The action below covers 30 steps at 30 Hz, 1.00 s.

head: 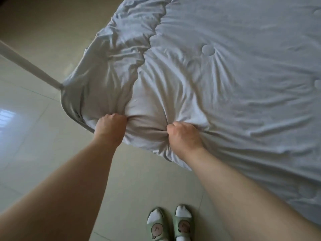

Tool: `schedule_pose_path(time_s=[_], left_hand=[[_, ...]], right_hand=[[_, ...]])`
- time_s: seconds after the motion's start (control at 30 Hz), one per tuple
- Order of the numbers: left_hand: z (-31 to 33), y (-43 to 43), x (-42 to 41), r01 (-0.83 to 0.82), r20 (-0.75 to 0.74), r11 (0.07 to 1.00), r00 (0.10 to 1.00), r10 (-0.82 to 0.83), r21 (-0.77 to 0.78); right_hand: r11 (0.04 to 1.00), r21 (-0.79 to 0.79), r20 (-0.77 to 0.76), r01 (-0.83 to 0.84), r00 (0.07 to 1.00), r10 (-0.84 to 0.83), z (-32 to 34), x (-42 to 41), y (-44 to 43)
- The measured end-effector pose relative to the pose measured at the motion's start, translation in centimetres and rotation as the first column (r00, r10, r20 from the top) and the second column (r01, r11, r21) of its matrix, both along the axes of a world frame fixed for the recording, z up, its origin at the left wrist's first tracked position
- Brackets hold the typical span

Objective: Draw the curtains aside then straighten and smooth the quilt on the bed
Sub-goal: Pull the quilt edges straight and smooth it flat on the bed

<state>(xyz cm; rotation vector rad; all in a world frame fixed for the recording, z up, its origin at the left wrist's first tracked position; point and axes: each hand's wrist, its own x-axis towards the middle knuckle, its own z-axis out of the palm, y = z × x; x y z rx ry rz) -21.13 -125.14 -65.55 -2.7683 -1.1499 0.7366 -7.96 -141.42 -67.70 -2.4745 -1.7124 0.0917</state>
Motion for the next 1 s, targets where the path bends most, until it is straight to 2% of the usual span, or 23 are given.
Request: schedule_pose_path(time_s=[0.13, 0.2, 0.23, 0.3, 0.33, 0.37, 0.47, 0.53, 0.6, 0.7, 0.77, 0.87, 0.93, 1.0], left_hand=[[0.0, -0.7, -1.4, -0.137, -0.066, 0.988, 0.989, 0.132, -0.077], [0.5, -0.2, -1.1, -0.236, -0.025, 0.971, 0.972, 0.235, -0.046], [1.0, 0.1, -0.7, -0.266, 0.034, 0.964, 0.963, 0.266, -0.018], [2.1, 1.1, 0.3, -0.250, 0.177, 0.968, 0.954, 0.240, 0.037], [2.4, 1.5, 0.7, -0.220, 0.200, 0.975, 0.958, 0.207, 0.042], [2.6, 2.0, 1.0, -0.188, 0.170, 0.982, 0.969, 0.181, 0.030], [2.5, 3.8, 1.5, -0.184, 0.003, 0.980, 0.983, 0.185, -0.076], [2.2, 4.9, 1.3, -0.238, -0.089, 0.961, 0.970, 0.227, -0.138], [2.0, 6.1, 0.9, -0.282, -0.097, 0.946, 0.958, 0.269, -0.159], [2.0, 8.4, -0.5, -0.305, -0.080, 0.937, 0.952, 0.295, -0.173], [2.2, 9.7, -1.0, -0.305, -0.054, 0.939, 0.952, 0.301, -0.160], [2.4, 11.6, -0.6, -0.329, -0.003, 0.929, 0.943, 0.334, -0.171], [2.3, 12.4, 0.2, -0.368, -0.004, 0.914, 0.928, 0.373, -0.170], [2.8, 13.1, 1.5, -0.352, -0.069, 0.923, 0.936, 0.346, -0.154]], right_hand=[[0.967, -0.224, -0.263, -0.121, 0.963, 0.059, 1.8, 0.5, -0.2], [0.966, -0.238, -0.347, -0.104, 0.938, 0.015, 2.8, 1.1, -0.5], [0.978, -0.207, -0.338, -0.037, 0.940, -0.036, 3.4, 1.2, -0.7], [0.984, -0.089, -0.228, 0.158, 0.958, -0.174, 3.4, 1.9, -1.1], [0.965, -0.092, -0.188, 0.245, 0.948, -0.259, 3.2, 2.2, -1.4], [0.940, -0.160, -0.171, 0.301, 0.929, -0.327, 3.1, 2.3, -1.6], [0.901, -0.356, -0.179, 0.249, 0.928, -0.328, 2.8, 1.5, -1.8], [0.902, -0.389, -0.204, 0.187, 0.937, -0.282, 2.4, 0.9, -1.3], [0.917, -0.349, -0.267, 0.191, 0.918, -0.292, 2.8, 0.9, -0.6], [0.910, -0.216, -0.262, 0.354, 0.877, -0.403, 3.7, 1.2, 0.8], [0.843, -0.279, -0.219, 0.460, 0.824, -0.522, 4.4, 1.1, 1.3], [0.770, -0.464, -0.277, 0.439, 0.754, -0.596, 5.1, 0.3, 2.2], [0.762, -0.477, -0.324, 0.437, 0.719, -0.615, 5.7, -0.2, 2.6], [0.759, -0.473, -0.319, 0.447, 0.716, -0.621, 6.9, -0.5, 3.0]])
